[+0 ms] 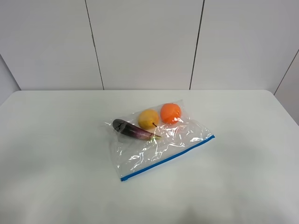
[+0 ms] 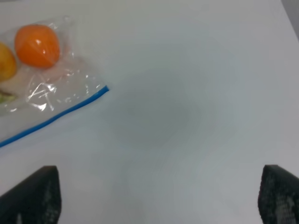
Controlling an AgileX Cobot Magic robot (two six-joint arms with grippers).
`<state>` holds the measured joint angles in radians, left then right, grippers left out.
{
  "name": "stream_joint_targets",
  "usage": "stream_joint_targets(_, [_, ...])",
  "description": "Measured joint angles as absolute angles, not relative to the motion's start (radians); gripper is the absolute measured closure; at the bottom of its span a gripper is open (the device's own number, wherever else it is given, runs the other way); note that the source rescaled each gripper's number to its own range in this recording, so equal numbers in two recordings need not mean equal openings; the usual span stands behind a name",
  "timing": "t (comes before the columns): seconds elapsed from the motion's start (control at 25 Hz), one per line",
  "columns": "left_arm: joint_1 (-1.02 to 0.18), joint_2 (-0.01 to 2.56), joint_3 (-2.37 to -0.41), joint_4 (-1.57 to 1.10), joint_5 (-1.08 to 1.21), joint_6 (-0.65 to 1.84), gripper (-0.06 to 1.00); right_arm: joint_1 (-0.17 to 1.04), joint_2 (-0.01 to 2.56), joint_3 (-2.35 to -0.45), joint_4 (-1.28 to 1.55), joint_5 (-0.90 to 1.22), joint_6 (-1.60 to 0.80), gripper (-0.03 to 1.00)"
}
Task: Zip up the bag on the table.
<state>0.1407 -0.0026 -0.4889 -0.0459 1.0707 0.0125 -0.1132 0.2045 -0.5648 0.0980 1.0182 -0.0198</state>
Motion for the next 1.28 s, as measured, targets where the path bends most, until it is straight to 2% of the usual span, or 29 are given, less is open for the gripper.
stream_joint_targets(0.28, [0.141, -0.003, -0.489, -0.046, 1.071, 0.012, -0.05, -0.031, 0.095, -0.516, 0.095, 1.052, 0.02, 0.06])
stream_joint_targets(0.72, [0.141, -0.003, -0.489, -0.046, 1.071, 0.012, -0.05, -0.023, -0.002, -0.501, 0.079, 1.044, 0.0, 0.06])
stream_joint_targets(1.28, [0.141, -0.003, -0.489, -0.046, 1.071, 0.012, -0.05, 0.059, -0.007, -0.486, 0.075, 1.025, 0.033, 0.06])
